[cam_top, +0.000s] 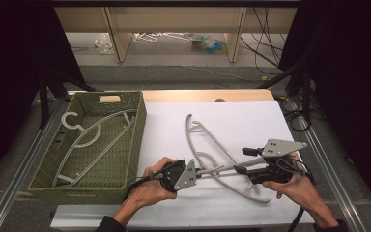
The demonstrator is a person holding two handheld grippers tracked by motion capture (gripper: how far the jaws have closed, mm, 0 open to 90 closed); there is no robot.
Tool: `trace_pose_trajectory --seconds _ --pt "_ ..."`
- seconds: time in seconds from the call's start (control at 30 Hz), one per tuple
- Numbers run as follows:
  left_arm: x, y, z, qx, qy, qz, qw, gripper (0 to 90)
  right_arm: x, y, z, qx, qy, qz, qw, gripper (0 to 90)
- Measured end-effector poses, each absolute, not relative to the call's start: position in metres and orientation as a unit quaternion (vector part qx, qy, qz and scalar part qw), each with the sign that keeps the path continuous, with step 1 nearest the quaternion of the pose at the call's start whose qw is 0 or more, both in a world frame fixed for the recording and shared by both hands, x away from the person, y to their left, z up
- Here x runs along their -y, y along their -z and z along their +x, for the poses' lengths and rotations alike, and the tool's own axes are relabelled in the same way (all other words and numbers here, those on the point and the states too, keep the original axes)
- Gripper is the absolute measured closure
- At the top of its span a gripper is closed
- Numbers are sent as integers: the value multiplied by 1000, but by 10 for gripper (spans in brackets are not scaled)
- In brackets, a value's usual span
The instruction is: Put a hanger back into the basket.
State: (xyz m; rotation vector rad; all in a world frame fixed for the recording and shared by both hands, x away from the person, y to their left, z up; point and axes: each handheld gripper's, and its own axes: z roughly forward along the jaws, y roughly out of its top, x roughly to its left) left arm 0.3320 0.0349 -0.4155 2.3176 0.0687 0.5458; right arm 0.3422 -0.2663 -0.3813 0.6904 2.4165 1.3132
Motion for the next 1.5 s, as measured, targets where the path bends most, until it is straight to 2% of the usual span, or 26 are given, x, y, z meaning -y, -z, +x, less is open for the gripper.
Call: trace_pose_trajectory --seconds 0.23,0.47,0.7,0.93,1.2,1.5 --pt "-43 397 340 -121 -175 893 397 792 274 375 341 -823 -469 272 172 334" --pt "-60 386 346 -202 -131 870 431 792 267 380 334 -833 -460 267 154 331" --pt "-82 359 344 -270 -76 829 484 792 256 396 322 -847 -453 254 112 329" --pt "-98 336 342 -283 -74 812 505 792 255 406 315 -855 -445 248 95 319" --pt "-119 299 338 -289 -96 802 513 792 255 409 315 -857 -444 246 90 320" --pt "-169 276 348 -326 -136 783 512 792 258 411 315 -856 -444 249 88 311"
